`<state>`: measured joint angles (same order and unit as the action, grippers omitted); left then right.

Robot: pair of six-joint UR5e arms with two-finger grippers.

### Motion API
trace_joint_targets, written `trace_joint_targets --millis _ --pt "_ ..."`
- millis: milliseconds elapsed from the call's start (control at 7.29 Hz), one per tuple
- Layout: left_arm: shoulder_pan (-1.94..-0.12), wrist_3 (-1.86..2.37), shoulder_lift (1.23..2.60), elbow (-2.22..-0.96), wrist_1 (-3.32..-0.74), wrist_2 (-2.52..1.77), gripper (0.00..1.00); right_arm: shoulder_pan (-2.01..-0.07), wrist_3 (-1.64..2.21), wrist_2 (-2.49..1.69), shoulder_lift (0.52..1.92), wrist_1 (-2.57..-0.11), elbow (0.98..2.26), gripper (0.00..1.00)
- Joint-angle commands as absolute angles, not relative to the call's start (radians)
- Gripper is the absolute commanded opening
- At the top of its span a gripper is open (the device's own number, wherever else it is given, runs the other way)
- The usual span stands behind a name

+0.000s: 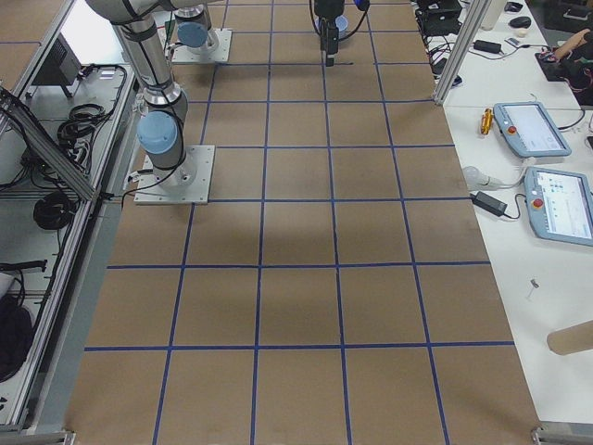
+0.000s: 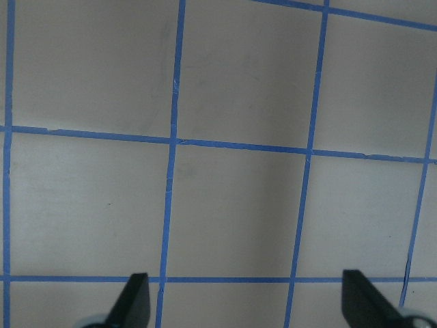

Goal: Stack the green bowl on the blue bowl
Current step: 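Move the left gripper past the blue bowl toward the green bowl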

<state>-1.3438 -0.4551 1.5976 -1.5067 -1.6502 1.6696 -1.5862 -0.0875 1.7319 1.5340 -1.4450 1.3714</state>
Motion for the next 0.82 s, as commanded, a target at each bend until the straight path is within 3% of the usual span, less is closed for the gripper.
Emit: trace_joint_targets --millis 0,686 --pt "-1.144 -0.741 1.626 -1.539 -1.599 1.634 1.0 -1.586 -0.087 1.732 1.534 -1.445 1.371 1.0" --pt "-0.846 -1.392 1.797 -1.529 -1.4 1.531 1.0 -1.586 -0.087 1.732 1.534 -1.445 1.371 1.0"
